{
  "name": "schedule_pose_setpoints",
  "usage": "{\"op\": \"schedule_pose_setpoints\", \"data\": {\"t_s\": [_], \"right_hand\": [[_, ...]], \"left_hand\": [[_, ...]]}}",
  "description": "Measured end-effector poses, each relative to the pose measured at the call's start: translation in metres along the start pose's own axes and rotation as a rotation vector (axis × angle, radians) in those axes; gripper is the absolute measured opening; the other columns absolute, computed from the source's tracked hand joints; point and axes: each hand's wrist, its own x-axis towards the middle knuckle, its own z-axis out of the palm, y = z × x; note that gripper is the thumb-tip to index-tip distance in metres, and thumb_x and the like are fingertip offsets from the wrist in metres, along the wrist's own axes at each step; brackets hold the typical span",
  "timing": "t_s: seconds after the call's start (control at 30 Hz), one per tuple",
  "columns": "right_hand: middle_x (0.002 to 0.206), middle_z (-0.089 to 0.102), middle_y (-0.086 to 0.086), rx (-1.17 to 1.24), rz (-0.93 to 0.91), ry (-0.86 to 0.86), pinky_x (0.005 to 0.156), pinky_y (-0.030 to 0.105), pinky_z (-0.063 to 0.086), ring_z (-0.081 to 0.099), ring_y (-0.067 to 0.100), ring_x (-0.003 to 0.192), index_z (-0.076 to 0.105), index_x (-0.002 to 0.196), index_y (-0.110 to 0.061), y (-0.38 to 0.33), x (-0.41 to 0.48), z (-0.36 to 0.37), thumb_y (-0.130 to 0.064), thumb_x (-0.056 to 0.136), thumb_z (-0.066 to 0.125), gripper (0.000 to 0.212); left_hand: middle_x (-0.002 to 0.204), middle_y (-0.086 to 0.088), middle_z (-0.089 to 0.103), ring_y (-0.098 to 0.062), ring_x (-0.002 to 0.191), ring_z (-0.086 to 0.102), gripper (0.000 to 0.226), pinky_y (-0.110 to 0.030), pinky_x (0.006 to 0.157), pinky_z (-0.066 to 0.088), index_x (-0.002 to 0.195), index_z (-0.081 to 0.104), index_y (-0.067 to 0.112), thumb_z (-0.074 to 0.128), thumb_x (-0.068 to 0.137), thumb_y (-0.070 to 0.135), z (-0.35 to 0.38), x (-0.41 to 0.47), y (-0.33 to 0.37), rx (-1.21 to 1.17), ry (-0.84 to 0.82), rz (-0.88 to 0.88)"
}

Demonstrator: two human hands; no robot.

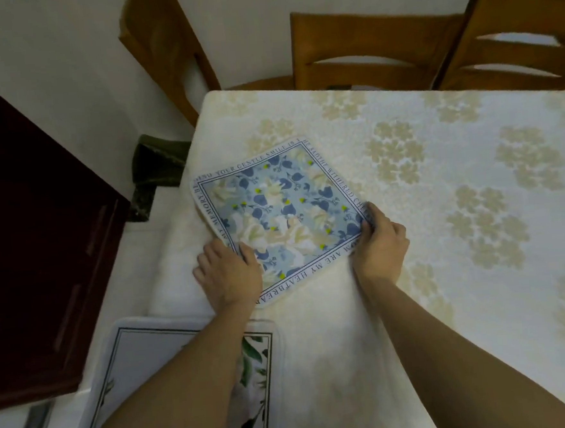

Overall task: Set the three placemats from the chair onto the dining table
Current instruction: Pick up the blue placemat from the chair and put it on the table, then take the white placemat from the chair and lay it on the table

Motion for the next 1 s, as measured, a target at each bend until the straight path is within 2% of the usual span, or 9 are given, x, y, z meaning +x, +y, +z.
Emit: {"op": "schedule_pose_setpoints", "data": {"t_s": [0.13, 0.23, 0.37, 0.5, 0.57, 0.63, 0.77, 0.9, 1.0], "right_hand": [[0.164, 0.030, 0.003, -0.316, -0.163, -0.067, 0.116, 0.045, 0.021, 0.025, 0.033, 0.148, 0.042, 0.152, -0.027, 0.006, -0.007, 0.007, -0.035, 0.108, 0.033, 0.046], [0.168, 0.018, 0.003, -0.423, -0.177, -0.163, 0.124, 0.045, 0.009, 0.011, 0.034, 0.155, 0.030, 0.158, -0.026, 0.010, -0.029, 0.001, -0.037, 0.107, 0.030, 0.052], [0.163, 0.031, 0.014, -0.387, -0.201, -0.299, 0.123, 0.048, 0.022, 0.026, 0.040, 0.149, 0.042, 0.152, -0.017, 0.005, -0.072, -0.012, -0.042, 0.099, 0.029, 0.060], [0.154, 0.041, 0.016, -0.136, 0.000, -0.254, 0.121, 0.041, 0.028, 0.033, 0.032, 0.145, 0.048, 0.148, -0.014, -0.018, -0.164, -0.027, -0.039, 0.099, 0.050, 0.055], [0.145, 0.048, 0.016, -0.166, 0.016, -0.220, 0.113, 0.040, 0.034, 0.041, 0.035, 0.135, 0.051, 0.146, -0.015, -0.031, -0.225, -0.026, -0.039, 0.098, 0.056, 0.055], [0.137, 0.053, 0.017, -0.288, 0.037, -0.228, 0.107, 0.043, 0.037, 0.046, 0.038, 0.125, 0.053, 0.144, -0.016, -0.037, -0.281, -0.016, -0.046, 0.096, 0.056, 0.056], [0.142, 0.048, 0.017, -0.431, 0.124, -0.267, 0.106, 0.045, 0.036, 0.044, 0.040, 0.126, 0.055, 0.134, -0.015, -0.049, -0.358, -0.004, -0.046, 0.097, 0.055, 0.049], [0.134, 0.050, 0.020, -0.386, 0.348, -0.217, 0.103, 0.045, 0.041, 0.048, 0.041, 0.120, 0.052, 0.134, -0.013, -0.067, -0.385, -0.005, -0.049, 0.095, 0.057, 0.054], [0.132, 0.050, 0.019, -0.338, 0.512, -0.220, 0.101, 0.048, 0.045, 0.050, 0.039, 0.119, 0.046, 0.132, -0.009, -0.070, -0.394, -0.011, -0.050, 0.091, 0.065, 0.061]], "left_hand": [[0.142, -0.019, 0.047, -0.037, 0.110, 0.049, 0.070, -0.048, 0.091, 0.039, 0.147, 0.034, 0.002, 0.049, 0.095, 0.048, -0.006, -0.002, 0.005, 0.022, -0.034, -0.061], [0.166, -0.010, 0.020, -0.038, 0.132, 0.038, 0.077, -0.052, 0.107, 0.034, 0.160, 0.015, 0.015, 0.035, 0.099, 0.058, -0.016, -0.005, -0.006, 0.111, -0.175, -0.015], [0.169, 0.003, 0.007, -0.037, 0.153, -0.001, 0.061, -0.058, 0.121, 0.005, 0.157, 0.024, 0.027, 0.029, 0.102, 0.052, -0.048, 0.019, -0.028, 0.277, -0.373, 0.187], [0.167, -0.002, 0.019, -0.034, 0.154, 0.005, 0.057, -0.058, 0.121, 0.011, 0.149, 0.041, 0.019, 0.050, 0.097, 0.039, -0.097, -0.001, -0.061, 0.088, -0.283, 0.296], [0.167, -0.002, 0.017, -0.032, 0.154, 0.005, 0.061, -0.055, 0.123, 0.007, 0.152, 0.038, 0.021, 0.050, 0.095, 0.041, -0.108, -0.040, -0.091, 0.048, -0.288, 0.363], [0.170, 0.000, 0.006, -0.030, 0.155, -0.003, 0.066, -0.053, 0.123, -0.001, 0.157, 0.027, 0.026, 0.046, 0.097, 0.047, -0.114, -0.076, -0.129, 0.074, -0.420, 0.409], [0.168, 0.007, -0.018, -0.029, 0.154, -0.018, 0.073, -0.054, 0.123, -0.006, 0.160, 0.001, 0.038, 0.033, 0.099, 0.062, -0.127, -0.100, -0.210, 0.127, -0.630, 0.500], [0.168, -0.002, -0.019, -0.034, 0.153, -0.016, 0.091, -0.054, 0.122, 0.000, 0.160, 0.000, 0.032, 0.047, 0.091, 0.069, -0.146, -0.097, -0.270, 0.014, -0.635, 0.309], [0.166, -0.013, 0.008, -0.036, 0.151, 0.014, 0.107, -0.051, 0.119, 0.023, 0.159, 0.004, 0.016, 0.068, 0.084, 0.058, -0.156, -0.095, -0.293, -0.140, -0.649, 0.117]]}}
